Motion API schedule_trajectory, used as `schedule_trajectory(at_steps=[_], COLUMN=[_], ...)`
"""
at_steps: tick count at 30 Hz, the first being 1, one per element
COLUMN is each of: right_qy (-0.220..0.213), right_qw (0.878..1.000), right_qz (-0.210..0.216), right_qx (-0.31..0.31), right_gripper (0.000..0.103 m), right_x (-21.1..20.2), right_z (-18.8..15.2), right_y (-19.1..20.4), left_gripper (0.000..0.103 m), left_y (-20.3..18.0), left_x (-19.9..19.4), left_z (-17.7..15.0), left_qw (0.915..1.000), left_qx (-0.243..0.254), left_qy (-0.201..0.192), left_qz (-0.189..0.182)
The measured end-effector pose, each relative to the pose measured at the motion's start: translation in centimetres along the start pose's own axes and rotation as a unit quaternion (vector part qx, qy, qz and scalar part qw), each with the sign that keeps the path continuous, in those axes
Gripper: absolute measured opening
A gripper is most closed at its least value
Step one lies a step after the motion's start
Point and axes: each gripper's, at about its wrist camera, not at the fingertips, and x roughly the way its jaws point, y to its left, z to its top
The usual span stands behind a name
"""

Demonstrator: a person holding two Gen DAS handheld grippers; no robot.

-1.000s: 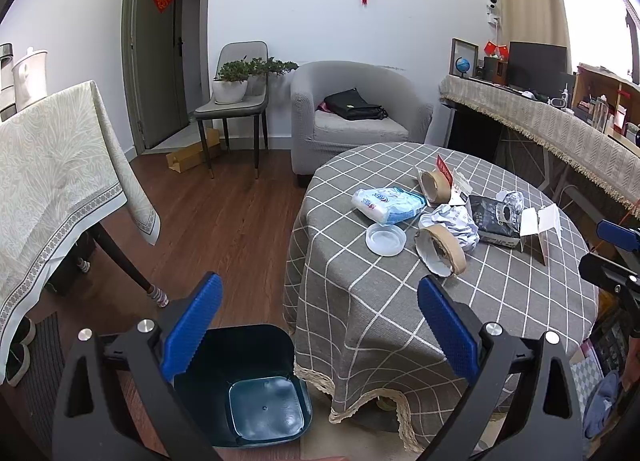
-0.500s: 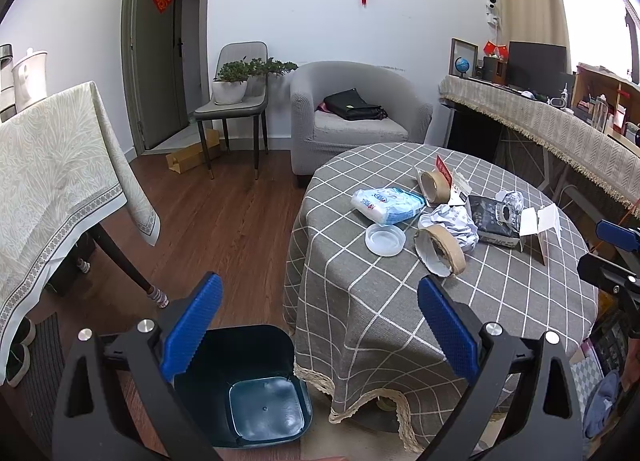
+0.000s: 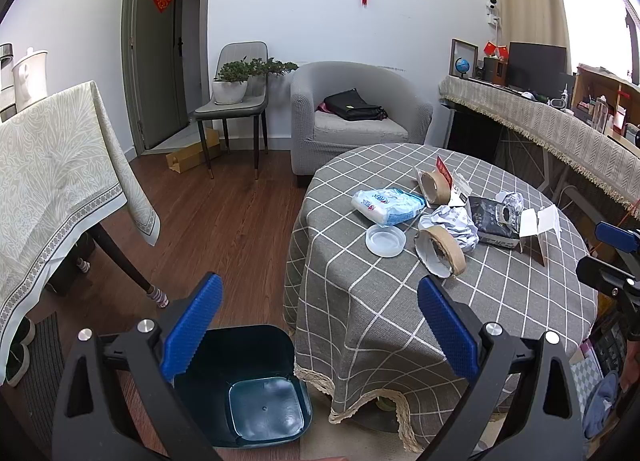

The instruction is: Collect trash

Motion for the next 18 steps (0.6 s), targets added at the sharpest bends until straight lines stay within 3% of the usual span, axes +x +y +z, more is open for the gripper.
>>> schedule_trajectory(at_steps=[18], right_qy=[0.001], right_qw=[1.000], right_qz=[-0.001], right_qx=[0.000], right_gripper=[0.100], right_x=[0.22], right_z=[-0.22], right_y=[0.07], left_gripper=[0.100], left_y=[0.17], left_x=[-0.07], left_z=[-0.07], left_qw=[1.0000], left_qx=[0.000], left_qy=[0.000], left_qz=[-0.001])
